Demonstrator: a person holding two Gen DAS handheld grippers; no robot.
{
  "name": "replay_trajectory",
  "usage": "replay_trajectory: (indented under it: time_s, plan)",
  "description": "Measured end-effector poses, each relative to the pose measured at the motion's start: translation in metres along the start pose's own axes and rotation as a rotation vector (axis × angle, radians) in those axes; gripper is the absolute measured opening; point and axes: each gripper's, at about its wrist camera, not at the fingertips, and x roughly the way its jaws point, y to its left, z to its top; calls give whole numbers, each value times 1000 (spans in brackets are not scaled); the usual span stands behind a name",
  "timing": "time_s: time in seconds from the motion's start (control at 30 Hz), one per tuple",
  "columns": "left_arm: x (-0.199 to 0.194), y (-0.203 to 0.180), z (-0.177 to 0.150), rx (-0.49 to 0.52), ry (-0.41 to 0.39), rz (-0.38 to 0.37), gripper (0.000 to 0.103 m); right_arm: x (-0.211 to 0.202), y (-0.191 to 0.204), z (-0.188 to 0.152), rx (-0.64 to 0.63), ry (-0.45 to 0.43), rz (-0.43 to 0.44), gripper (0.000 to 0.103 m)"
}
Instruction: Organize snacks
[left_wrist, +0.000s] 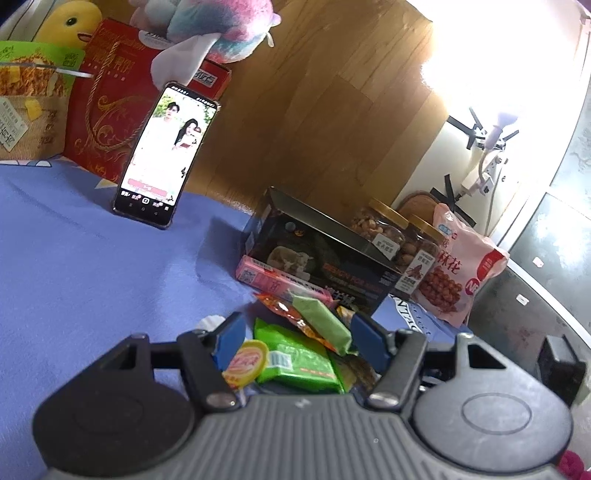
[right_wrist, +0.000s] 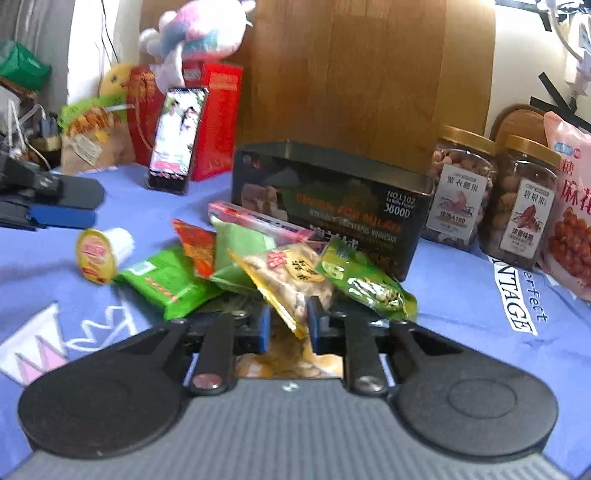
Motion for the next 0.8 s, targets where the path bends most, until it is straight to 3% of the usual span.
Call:
replay_trajectory:
  time_s: [0.13,0.27,0.33,0.4,0.47,0.53,0.67,0.73,0.8]
  plan:
    - [0,-11,-2,17,20,-48,67,-45,15,-18,-74,-53,116,15]
    - [3,-32,-8,89,53,-94,67,-77,27,-45,-180,-20,191,19]
    - [7,-42,-13,119,74,-110,68,-83,29,-55,-215,-17,142,29]
    - [12,-49,-18,142,97,-116,68,-85,23,-63,-229,-13,38,38]
    - [18,-56,-22,161,124,-115,68,-85,8,-63,-167,-3,-72,38]
    - [24,-60,-25,171,152,-122,68,-89,-12,-59,-39,2,-91,38]
    - [37,-68,-31,218,205,-135,76,-97,-45,-56,287,18,279,45]
    - [42,-71,-32,228,225,-143,77,-96,-34,-56,275,14,319,49]
    - [49,-74,-34,234,246,-151,77,-91,-11,-56,182,37,320,56]
